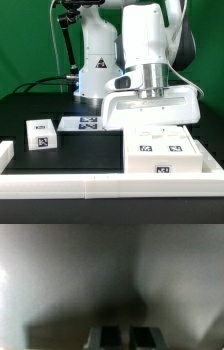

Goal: Assemble cabinet

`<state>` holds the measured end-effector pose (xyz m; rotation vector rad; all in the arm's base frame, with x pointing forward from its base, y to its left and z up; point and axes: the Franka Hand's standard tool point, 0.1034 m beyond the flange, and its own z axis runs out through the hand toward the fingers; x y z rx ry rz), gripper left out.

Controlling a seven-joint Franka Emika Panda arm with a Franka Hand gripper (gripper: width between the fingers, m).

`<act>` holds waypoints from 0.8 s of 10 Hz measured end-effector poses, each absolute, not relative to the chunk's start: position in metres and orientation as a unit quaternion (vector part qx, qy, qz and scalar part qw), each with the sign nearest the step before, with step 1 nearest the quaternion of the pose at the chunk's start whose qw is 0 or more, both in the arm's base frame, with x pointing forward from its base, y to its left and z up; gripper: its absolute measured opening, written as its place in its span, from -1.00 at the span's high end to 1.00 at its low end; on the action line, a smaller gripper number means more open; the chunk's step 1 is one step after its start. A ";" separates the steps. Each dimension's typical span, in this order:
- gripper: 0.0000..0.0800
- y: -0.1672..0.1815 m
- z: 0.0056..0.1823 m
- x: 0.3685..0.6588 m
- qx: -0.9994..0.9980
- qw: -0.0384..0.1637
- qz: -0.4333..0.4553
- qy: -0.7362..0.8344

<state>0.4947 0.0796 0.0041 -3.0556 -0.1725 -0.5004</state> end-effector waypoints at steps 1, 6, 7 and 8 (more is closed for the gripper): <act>0.94 0.078 0.004 0.495 -0.985 0.019 -0.162 -0.059; 0.99 0.076 0.013 0.497 -0.985 0.018 -0.154 -0.074; 0.99 0.076 0.028 0.501 -0.985 0.019 -0.154 -0.076; 0.99 0.076 0.041 0.504 -0.985 0.020 -0.151 -0.078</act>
Offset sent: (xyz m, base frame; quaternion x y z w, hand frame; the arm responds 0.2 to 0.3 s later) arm 0.0000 0.0000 0.0000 0.0000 0.0000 0.0000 1.0000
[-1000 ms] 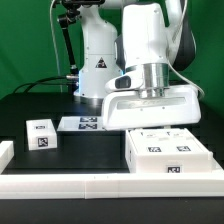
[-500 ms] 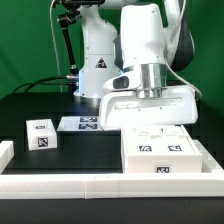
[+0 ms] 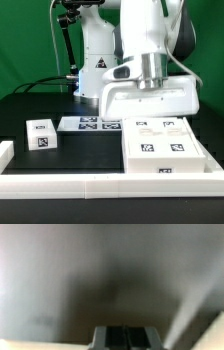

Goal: Assemble cabinet

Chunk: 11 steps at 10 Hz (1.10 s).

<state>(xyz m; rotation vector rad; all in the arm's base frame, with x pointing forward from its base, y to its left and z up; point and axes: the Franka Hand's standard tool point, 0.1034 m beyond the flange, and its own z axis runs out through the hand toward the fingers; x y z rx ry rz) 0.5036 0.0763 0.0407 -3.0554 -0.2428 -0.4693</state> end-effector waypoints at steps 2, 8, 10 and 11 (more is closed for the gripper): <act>0.99 0.074 0.059 0.507 -0.985 0.021 -0.150 -0.084; 0.99 0.086 0.101 0.523 -0.988 0.035 -0.123 -0.091; 0.99 0.085 0.096 0.519 -0.988 0.035 -0.119 -0.091; 0.99 0.085 0.096 0.519 -0.988 0.035 -0.119 -0.091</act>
Offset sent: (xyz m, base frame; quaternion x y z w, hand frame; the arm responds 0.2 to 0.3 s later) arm 0.0105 -0.0010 0.0309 0.0042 -0.0114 -0.0183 0.9998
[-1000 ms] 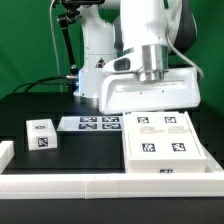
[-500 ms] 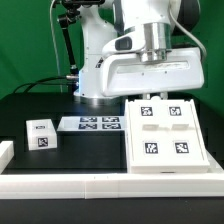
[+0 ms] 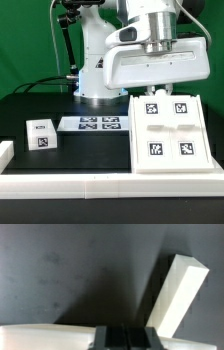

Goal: Assemble cabinet

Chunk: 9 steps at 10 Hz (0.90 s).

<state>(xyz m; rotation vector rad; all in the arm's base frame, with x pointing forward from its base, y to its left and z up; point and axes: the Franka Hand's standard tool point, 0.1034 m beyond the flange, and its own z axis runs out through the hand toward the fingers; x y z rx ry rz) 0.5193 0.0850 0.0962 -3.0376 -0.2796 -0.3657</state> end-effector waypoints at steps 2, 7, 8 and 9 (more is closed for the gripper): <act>0.99 0.082 0.102 0.522 -0.991 0.039 -0.096 -0.090; 0.99 0.087 0.124 0.534 -0.990 0.043 -0.099 -0.092; 0.99 0.087 0.126 0.535 -0.990 0.043 -0.101 -0.092; 0.99 0.087 0.127 0.535 -0.990 0.043 -0.102 -0.092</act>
Offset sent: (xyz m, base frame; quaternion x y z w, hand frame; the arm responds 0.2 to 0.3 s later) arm 0.0137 0.0037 0.0283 -0.0051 -0.0103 -0.0141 0.9998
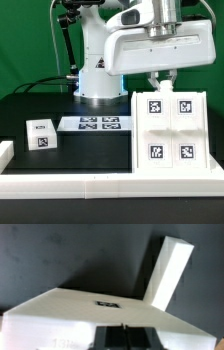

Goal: Assemble cabinet

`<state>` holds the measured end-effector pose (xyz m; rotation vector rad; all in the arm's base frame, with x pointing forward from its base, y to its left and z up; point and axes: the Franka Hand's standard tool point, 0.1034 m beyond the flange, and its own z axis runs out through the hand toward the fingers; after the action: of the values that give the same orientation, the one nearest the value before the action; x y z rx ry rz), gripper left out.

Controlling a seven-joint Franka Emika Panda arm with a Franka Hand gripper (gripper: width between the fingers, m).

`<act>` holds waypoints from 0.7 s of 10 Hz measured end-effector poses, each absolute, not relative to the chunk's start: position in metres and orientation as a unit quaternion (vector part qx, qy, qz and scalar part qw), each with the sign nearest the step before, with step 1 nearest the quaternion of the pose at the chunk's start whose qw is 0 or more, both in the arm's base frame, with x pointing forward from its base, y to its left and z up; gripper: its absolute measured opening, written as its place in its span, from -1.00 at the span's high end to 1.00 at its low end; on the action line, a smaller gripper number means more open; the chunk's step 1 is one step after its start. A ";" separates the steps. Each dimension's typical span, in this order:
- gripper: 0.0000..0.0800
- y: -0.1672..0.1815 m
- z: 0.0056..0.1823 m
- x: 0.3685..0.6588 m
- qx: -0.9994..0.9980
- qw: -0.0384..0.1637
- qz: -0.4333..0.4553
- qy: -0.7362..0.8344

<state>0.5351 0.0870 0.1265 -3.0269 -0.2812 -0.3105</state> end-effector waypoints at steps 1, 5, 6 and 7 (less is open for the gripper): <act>0.99 0.087 0.128 0.536 -0.989 0.043 -0.103 -0.092; 0.99 0.098 0.135 0.547 -0.990 0.047 -0.103 -0.088; 0.99 0.102 0.135 0.548 -0.990 0.048 -0.103 -0.086; 0.99 0.101 0.135 0.548 -0.990 0.048 -0.102 -0.087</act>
Offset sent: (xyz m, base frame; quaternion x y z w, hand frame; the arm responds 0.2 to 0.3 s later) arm 0.0176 0.0093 0.0086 -0.0215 -0.0212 -0.0055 0.9995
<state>0.5479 0.1009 0.1346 -3.0186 -0.2649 -0.3125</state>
